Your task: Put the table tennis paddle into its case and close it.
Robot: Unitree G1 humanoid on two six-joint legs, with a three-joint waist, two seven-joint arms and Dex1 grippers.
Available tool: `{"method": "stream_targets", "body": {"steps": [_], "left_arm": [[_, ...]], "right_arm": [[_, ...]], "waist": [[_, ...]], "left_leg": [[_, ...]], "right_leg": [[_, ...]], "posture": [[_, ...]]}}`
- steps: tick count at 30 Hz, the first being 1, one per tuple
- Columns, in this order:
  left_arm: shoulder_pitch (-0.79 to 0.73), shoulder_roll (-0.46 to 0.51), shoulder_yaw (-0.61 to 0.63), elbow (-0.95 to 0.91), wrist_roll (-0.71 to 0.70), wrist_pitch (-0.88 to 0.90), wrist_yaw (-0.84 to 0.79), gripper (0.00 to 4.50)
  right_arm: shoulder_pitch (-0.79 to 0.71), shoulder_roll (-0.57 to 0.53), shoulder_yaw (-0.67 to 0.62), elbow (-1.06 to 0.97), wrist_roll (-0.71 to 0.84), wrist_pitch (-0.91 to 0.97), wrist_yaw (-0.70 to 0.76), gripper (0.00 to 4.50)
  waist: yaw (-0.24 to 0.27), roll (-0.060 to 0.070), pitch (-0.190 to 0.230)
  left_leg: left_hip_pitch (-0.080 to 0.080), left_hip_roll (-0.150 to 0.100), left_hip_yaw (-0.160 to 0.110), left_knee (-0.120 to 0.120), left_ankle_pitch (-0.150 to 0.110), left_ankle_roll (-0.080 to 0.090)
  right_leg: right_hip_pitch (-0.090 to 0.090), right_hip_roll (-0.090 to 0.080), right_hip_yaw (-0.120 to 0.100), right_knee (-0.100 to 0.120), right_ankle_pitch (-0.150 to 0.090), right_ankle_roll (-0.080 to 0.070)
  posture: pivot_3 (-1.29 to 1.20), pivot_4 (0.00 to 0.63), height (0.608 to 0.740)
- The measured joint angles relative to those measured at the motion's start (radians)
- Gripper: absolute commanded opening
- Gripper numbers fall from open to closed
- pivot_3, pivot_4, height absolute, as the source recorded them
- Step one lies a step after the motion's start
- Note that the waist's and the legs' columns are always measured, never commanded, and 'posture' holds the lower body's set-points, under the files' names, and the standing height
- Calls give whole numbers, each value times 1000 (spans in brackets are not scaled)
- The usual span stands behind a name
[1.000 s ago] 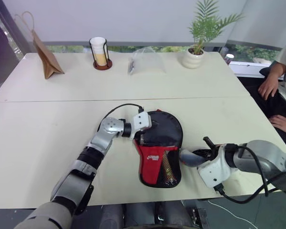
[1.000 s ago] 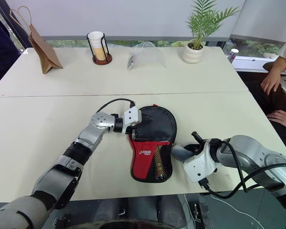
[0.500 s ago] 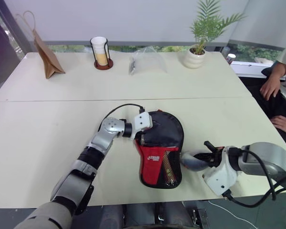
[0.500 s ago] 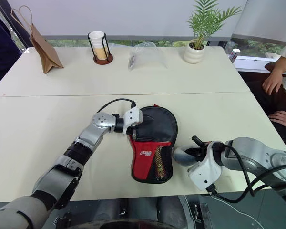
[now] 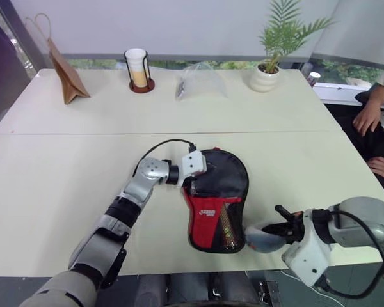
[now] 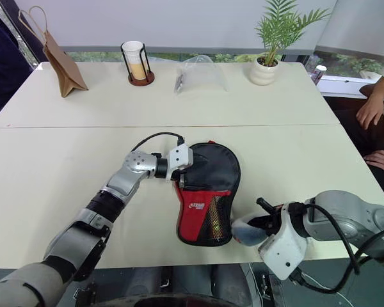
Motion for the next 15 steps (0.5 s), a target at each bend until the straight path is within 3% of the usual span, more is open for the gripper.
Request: {"method": "stream_targets", "body": {"steps": [15], "left_arm": [[14,-1,-1,-20,0,5,16,4500]], "right_arm": [[66,-80,-40,38,64,-90,-1,470]], "waist": [[0,1,0]], "left_leg": [[0,-1,0,0,0,0]], "right_leg": [[0,-2,0,-1,0,1]], "posture": [[0,150,740]]}}
